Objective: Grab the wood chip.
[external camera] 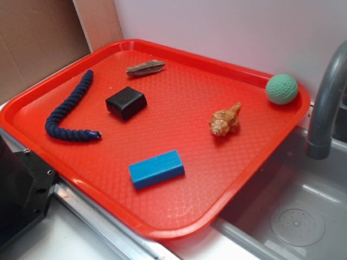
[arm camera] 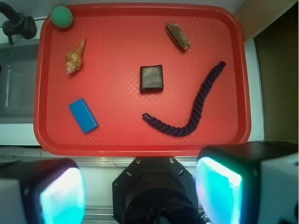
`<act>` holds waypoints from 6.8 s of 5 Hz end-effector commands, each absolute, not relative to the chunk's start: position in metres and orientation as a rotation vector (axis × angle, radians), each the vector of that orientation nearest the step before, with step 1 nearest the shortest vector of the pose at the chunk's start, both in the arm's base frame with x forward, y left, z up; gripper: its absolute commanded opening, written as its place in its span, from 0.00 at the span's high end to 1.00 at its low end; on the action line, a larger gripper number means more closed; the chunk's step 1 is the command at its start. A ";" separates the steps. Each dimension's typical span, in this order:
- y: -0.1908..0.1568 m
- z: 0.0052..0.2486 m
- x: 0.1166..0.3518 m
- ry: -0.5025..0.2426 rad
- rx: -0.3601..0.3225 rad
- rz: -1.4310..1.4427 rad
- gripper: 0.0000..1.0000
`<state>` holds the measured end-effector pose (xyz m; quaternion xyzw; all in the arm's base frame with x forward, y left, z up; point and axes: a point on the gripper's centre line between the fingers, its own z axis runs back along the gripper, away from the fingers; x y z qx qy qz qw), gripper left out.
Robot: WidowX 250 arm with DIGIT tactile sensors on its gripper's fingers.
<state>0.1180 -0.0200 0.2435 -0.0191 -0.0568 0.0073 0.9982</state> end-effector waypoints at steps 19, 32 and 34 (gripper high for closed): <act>0.094 0.084 0.348 -0.013 0.122 -0.627 0.00; -0.017 0.183 0.240 -0.159 0.045 -0.713 1.00; -0.012 0.233 0.235 -0.139 0.032 -0.734 0.00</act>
